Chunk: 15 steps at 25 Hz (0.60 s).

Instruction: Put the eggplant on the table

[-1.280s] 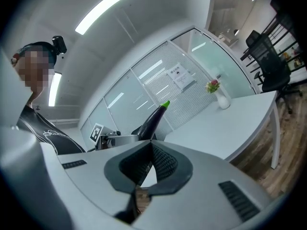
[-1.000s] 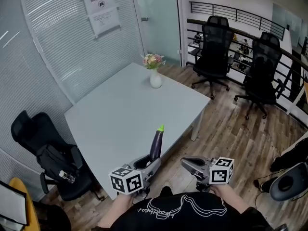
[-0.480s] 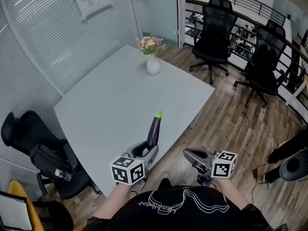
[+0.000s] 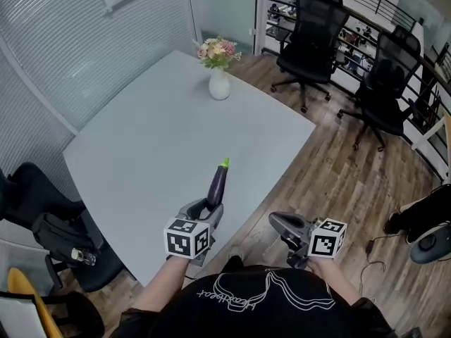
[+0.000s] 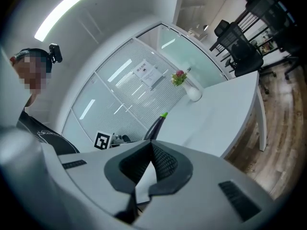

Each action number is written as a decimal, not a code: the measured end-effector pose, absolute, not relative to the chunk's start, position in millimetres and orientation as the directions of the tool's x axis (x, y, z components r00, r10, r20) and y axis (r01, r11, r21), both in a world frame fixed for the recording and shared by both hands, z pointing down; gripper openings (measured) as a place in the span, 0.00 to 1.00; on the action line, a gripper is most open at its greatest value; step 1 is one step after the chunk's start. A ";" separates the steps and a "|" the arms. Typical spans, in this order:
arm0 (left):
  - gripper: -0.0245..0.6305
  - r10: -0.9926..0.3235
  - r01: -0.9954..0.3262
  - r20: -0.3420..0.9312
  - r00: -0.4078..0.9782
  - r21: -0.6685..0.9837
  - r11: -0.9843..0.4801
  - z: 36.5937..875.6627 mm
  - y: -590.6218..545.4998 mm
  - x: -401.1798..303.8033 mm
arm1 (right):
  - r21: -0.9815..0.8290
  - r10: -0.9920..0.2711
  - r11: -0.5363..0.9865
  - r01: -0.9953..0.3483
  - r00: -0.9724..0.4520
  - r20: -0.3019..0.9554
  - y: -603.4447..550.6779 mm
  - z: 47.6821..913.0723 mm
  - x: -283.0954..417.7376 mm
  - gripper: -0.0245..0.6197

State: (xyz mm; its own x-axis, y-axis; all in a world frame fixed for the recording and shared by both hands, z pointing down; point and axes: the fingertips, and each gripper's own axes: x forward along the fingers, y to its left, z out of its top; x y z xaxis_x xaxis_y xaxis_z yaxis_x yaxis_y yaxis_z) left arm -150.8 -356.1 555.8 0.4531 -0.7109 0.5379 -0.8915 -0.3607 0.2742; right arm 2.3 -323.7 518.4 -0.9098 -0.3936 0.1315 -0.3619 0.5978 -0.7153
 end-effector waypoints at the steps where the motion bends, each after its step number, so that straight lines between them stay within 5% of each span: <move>1: 0.34 -0.711 -0.895 0.544 0.446 0.270 -0.355 561.2 -359.8 -154.0 | -0.712 -0.394 0.598 -0.367 -0.909 0.138 -326.1 519.8 1.2 0.05; 15: 0.34 -0.616 -0.930 0.699 0.363 0.233 -0.284 659.0 -392.0 -181.0 | -0.736 -0.404 0.544 -0.403 -0.894 0.192 -354.8 550.1 -2.3 0.05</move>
